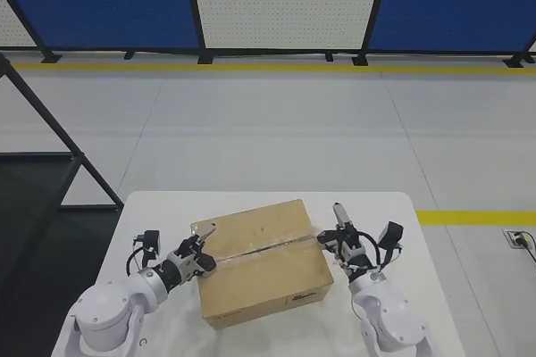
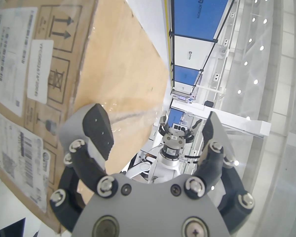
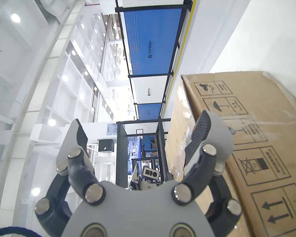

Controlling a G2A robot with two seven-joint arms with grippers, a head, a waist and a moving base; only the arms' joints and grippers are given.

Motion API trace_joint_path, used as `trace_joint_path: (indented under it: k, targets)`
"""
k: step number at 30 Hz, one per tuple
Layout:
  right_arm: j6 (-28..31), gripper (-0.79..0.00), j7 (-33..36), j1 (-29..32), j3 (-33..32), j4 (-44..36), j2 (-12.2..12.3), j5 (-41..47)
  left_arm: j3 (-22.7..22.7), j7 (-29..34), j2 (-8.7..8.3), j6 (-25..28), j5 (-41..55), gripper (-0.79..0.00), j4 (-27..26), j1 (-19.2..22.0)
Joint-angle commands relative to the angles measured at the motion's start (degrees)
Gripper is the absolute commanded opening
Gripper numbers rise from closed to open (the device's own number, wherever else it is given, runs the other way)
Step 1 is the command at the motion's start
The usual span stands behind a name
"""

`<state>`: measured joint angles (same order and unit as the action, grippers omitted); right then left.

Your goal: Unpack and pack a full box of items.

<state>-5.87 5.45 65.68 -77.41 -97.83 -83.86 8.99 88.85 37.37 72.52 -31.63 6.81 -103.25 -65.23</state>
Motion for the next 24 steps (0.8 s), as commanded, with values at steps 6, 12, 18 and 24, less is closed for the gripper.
trace_joint_path:
  k: [6, 12, 18, 24]
  targets:
    - [-3.27, 0.0, -0.06, 0.83, 0.8, -5.55, 0.16, -2.27, 0.63, -0.06, -0.43, 0.45, 1.48, 0.0, -1.34, -1.23]
    - [-3.27, 0.0, -0.06, 0.83, 0.8, -5.55, 0.16, -2.27, 0.73, 0.0, -0.52, 0.45, 1.71, 0.0, -1.54, -1.29]
    - [-3.35, -0.699, 1.45, 1.27, 1.1, -5.23, 0.23, -1.95, 0.73, 0.0, -0.52, 0.45, 1.71, 0.0, -1.54, -1.29]
    - [-18.15, -0.785, 2.85, -8.43, 9.13, -2.64, -0.57, -6.98, 0.73, 0.0, -0.52, 0.45, 1.71, 0.0, -1.54, -1.29]
